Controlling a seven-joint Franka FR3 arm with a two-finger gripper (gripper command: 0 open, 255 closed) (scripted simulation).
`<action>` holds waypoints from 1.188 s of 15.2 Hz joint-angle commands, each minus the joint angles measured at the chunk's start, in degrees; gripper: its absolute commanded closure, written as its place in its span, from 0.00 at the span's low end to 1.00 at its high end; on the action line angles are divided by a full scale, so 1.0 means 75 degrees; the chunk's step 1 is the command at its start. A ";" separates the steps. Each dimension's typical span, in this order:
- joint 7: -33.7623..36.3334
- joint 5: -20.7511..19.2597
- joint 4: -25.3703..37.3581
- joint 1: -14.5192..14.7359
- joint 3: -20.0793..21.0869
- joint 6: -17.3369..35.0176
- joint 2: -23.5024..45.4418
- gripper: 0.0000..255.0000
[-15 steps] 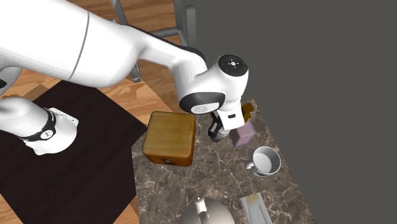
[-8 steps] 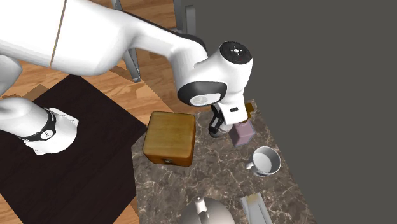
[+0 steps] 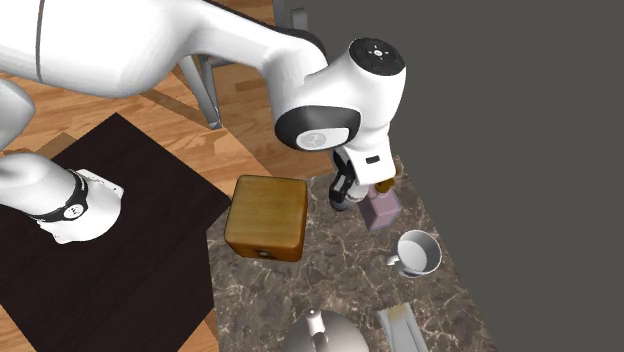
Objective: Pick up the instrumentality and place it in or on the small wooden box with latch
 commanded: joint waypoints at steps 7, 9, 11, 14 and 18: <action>-0.0162 0.0264 0.0214 -0.0103 0.0160 -0.0624 -0.0451 1.00; -0.0199 0.0323 0.0288 -0.0122 0.0192 -0.0785 -0.0548 1.00; -0.0235 0.0380 0.0369 -0.0140 0.0222 -0.0948 -0.0640 1.00; -0.0287 0.0460 0.0505 -0.0161 0.0263 -0.1198 -0.0768 1.00; -0.0349 0.0556 0.0714 -0.0183 0.0310 -0.1541 -0.0921 1.00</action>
